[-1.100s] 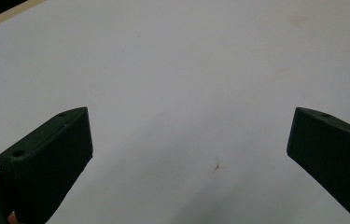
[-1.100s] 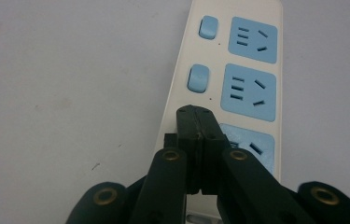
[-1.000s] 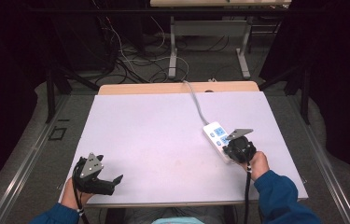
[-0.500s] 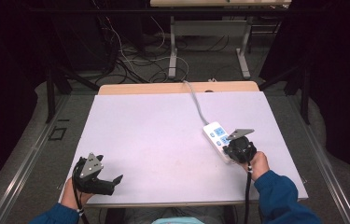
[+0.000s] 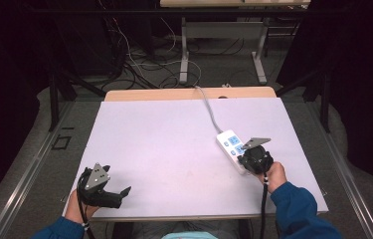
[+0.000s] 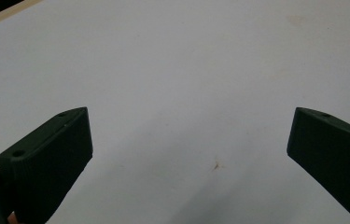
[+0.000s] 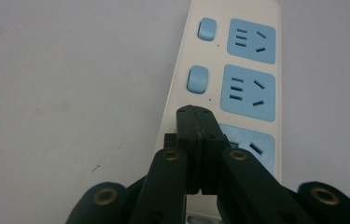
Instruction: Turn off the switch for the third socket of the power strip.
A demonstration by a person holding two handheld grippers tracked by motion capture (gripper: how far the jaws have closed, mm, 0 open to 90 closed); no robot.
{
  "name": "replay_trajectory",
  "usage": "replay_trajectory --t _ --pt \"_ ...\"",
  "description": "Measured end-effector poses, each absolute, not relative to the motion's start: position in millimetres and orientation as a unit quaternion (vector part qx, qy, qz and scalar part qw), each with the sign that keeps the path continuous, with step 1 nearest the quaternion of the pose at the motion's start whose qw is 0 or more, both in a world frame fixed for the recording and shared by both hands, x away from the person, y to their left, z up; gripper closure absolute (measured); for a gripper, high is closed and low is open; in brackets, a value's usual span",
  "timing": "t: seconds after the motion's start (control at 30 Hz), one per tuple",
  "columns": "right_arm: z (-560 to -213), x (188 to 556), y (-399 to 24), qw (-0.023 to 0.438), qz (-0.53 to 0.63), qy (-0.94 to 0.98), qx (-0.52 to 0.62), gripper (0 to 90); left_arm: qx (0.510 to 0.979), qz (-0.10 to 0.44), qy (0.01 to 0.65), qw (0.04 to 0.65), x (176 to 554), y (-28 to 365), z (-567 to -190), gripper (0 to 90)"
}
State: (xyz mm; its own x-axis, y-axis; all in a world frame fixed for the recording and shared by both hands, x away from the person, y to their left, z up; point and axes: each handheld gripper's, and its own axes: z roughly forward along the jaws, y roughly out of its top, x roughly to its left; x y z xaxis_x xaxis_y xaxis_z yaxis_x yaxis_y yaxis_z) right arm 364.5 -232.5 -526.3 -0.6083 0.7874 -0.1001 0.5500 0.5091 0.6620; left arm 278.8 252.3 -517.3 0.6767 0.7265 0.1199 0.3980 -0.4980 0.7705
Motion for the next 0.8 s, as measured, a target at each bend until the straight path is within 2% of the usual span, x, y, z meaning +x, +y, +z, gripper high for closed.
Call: replay_trajectory --t 0.8 --pt "-525.8 363.6 -231.2 0.204 0.295 0.845 0.398 90.0 0.84 0.224 0.332 0.366 279.0 252.3 -517.1 0.2"
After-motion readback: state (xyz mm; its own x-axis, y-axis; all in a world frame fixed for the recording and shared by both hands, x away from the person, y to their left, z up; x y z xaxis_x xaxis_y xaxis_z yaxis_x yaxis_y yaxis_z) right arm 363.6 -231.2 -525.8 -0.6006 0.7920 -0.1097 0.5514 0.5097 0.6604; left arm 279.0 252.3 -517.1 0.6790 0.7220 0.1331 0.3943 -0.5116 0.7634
